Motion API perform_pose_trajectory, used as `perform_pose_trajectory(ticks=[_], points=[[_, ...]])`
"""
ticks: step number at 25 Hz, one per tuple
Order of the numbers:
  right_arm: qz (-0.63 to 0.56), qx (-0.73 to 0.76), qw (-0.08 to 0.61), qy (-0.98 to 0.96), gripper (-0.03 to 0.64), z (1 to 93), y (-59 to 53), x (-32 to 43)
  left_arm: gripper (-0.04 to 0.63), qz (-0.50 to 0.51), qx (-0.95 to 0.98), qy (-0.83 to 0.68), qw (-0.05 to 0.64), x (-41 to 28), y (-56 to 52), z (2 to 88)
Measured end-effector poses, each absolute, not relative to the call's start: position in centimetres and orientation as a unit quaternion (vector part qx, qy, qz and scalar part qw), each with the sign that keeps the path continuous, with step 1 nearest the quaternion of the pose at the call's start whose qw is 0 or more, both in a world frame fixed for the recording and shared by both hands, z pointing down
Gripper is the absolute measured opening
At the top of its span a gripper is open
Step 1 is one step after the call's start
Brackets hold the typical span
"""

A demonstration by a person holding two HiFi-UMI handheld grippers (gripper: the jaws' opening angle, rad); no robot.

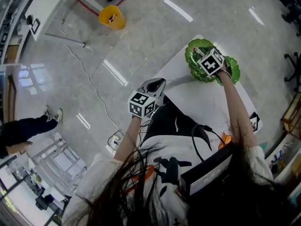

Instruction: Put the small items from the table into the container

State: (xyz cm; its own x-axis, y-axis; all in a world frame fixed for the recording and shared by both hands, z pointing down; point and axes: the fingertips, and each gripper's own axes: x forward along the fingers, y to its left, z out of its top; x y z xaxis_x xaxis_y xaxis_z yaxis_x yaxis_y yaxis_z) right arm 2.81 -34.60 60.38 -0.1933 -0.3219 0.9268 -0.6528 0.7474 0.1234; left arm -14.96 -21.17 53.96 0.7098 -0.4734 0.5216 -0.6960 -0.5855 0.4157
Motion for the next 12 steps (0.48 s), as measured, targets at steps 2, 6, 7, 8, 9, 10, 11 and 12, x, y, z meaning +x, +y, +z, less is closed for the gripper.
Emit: perform_pose_trajectory(ticks=[2,6,7,8,9,10,11,12], points=[[0.151,0.334,0.527,-0.767,0.169,59.0,-34.2,2.3,0.011,0.180,0.874,-0.333,0.306,-15.1,-20.9,53.8],[0.182,0.364,0.474,-0.781,0.169,57.1,-32.5,1.4,0.011,0.177,0.877,-0.323,0.307,-15.2,-19.6,53.4],[0.189,0.371,0.464,-0.782,0.169,56.8,-31.9,1.3,0.011,0.176,0.879,-0.320,0.307,-15.2,-19.3,53.3],[0.194,0.378,0.456,-0.782,0.169,56.4,-31.3,1.2,0.011,0.176,0.881,-0.316,0.307,-15.1,-18.9,53.2],[0.200,0.384,0.450,-0.781,0.169,56.2,-30.7,1.1,0.011,0.175,0.882,-0.312,0.306,-15.1,-18.6,53.1],[0.205,0.390,0.445,-0.780,0.167,56.0,-30.0,1.1,0.011,0.176,0.884,-0.307,0.305,-15.0,-18.3,53.0],[0.212,0.397,0.438,-0.779,0.167,55.9,-29.2,1.1,0.011,0.176,0.886,-0.302,0.305,-14.9,-18.0,53.0],[0.221,0.404,0.429,-0.777,0.167,55.9,-28.4,1.1,0.011,0.178,0.888,-0.296,0.305,-14.8,-17.7,53.1]])
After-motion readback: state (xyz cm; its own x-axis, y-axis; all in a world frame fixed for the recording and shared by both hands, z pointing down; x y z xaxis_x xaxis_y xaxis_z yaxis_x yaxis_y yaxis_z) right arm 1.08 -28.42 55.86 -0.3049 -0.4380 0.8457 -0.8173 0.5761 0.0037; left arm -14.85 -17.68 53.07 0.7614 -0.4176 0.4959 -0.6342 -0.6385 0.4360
